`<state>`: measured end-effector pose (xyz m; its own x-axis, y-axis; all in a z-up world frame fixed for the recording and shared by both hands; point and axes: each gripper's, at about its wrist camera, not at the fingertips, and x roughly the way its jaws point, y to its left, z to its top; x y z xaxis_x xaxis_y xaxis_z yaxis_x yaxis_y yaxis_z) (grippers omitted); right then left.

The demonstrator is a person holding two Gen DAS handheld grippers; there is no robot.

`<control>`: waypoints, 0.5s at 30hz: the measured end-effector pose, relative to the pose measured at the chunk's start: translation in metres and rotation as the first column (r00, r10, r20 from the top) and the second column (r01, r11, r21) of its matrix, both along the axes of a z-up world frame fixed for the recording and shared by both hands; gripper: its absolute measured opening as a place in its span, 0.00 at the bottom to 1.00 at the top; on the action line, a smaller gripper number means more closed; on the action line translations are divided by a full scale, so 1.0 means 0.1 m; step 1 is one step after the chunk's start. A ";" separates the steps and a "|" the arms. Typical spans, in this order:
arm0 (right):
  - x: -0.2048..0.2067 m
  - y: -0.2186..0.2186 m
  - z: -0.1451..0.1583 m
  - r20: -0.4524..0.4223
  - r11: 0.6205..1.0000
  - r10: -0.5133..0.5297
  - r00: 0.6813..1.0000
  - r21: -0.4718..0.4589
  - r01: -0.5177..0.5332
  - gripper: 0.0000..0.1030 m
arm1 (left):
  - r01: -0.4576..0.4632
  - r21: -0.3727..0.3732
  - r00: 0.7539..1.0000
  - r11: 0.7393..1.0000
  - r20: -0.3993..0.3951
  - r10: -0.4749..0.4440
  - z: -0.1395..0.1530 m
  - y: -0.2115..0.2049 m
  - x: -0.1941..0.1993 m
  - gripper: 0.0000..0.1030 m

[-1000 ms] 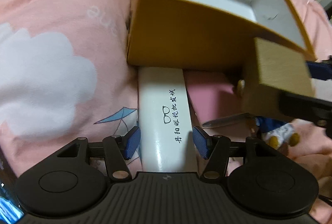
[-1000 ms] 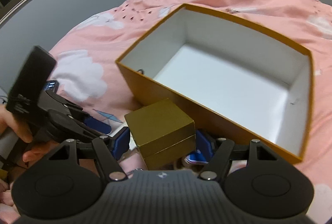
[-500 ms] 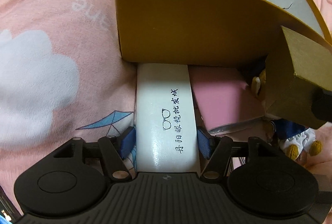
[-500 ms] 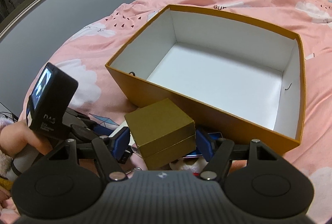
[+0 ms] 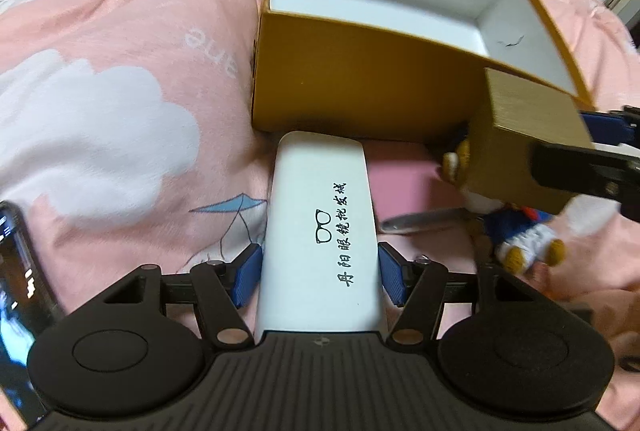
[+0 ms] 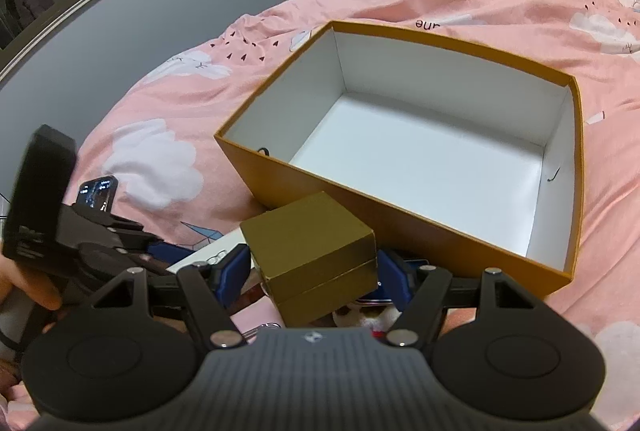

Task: Organize objects
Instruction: 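Carry glasses case into orange box and open left tool while right carries gold box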

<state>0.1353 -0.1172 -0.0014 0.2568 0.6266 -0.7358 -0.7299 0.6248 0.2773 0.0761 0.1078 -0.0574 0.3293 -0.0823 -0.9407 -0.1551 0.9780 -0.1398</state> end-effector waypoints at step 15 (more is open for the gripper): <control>-0.05 -0.21 0.45 0.060 0.995 -0.031 0.998 0.100 0.025 0.68 | 0.036 -0.134 0.978 0.990 0.208 -0.007 0.88 -0.25 -0.31 0.69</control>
